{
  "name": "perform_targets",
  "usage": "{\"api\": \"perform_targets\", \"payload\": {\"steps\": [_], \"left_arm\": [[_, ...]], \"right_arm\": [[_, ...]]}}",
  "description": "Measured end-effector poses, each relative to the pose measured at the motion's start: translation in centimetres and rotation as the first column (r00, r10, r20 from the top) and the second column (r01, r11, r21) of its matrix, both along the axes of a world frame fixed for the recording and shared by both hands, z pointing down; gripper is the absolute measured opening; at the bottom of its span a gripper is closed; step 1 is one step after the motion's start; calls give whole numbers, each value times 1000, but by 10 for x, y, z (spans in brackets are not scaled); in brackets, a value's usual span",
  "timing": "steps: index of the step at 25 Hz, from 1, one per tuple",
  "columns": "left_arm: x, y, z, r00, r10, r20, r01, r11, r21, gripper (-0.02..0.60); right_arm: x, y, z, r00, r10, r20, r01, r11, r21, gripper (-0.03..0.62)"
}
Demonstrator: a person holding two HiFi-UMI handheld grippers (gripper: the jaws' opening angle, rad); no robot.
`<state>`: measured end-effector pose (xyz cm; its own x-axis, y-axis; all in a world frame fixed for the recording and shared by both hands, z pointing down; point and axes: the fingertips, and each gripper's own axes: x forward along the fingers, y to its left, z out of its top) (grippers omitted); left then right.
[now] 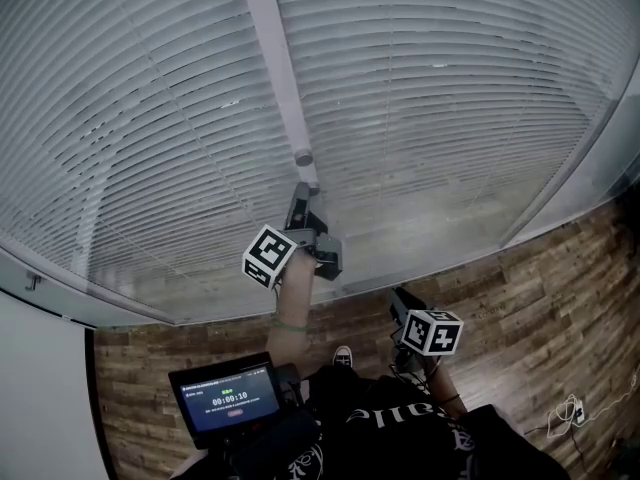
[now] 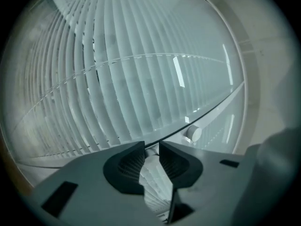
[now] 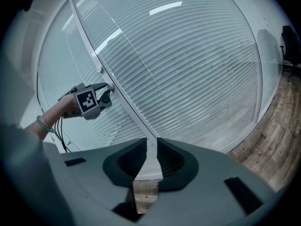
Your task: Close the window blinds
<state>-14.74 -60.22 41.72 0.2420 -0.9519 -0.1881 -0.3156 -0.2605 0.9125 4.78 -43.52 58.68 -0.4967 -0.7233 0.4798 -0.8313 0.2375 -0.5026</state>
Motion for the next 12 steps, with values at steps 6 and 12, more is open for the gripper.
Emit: {"api": "perform_targets", "payload": {"steps": [6,12], "left_arm": [[-5,12,-8,961,9,275,-33,996,81,89],[24,60,21,602,11,798,-91,994,56,86]], "right_arm": [[0,-1,-3,1000,8,2,-8,1000,-2,80],[10,10,-8,1000,-6,9,6,1000,6,80]]}}
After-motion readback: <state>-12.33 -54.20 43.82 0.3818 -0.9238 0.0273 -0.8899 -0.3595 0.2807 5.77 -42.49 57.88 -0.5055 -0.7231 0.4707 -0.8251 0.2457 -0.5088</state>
